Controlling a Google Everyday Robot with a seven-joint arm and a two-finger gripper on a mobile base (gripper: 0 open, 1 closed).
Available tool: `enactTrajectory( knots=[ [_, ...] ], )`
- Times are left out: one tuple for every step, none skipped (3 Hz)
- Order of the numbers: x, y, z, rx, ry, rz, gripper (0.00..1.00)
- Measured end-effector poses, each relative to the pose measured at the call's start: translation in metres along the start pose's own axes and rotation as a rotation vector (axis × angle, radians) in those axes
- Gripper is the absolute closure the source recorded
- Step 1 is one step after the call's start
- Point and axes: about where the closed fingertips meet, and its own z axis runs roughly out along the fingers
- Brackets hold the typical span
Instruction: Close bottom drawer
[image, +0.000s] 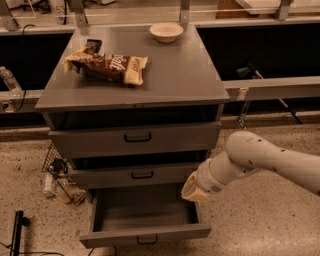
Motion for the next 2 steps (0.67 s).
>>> enactTrajectory(
  knots=[
    [0.027,-0.002,0.063,-0.007,-0.067,0.003,0.86],
    [0.062,-0.002,0.141,-0.027,-0.099,0.007,1.0]
  ],
)
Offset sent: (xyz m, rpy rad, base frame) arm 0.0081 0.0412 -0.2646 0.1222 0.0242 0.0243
